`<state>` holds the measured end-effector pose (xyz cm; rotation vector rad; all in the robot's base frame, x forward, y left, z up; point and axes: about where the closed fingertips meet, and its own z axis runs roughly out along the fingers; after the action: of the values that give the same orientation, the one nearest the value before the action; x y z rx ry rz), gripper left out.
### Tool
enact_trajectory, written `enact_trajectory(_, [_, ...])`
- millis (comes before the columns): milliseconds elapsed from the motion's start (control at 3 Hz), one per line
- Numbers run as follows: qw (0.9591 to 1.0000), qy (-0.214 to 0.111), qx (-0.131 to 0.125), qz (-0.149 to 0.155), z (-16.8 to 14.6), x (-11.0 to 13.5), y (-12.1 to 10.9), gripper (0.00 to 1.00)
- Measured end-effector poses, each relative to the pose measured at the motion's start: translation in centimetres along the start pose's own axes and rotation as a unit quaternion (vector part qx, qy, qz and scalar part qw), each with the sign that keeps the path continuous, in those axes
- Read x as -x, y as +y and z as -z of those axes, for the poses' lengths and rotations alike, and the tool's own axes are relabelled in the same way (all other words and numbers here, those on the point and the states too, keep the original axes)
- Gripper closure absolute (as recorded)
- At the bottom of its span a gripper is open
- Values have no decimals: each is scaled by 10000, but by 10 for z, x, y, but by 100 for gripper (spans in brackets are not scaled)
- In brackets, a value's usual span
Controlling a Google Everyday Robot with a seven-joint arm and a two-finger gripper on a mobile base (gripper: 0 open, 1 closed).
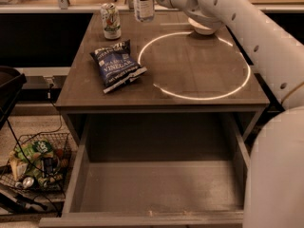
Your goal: Move blue plastic bottle near 7up can
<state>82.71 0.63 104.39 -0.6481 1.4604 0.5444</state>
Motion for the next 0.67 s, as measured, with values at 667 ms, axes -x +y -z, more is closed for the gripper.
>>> enact_trajectory(667, [9995, 101, -83, 286, -22, -32, 1, 100])
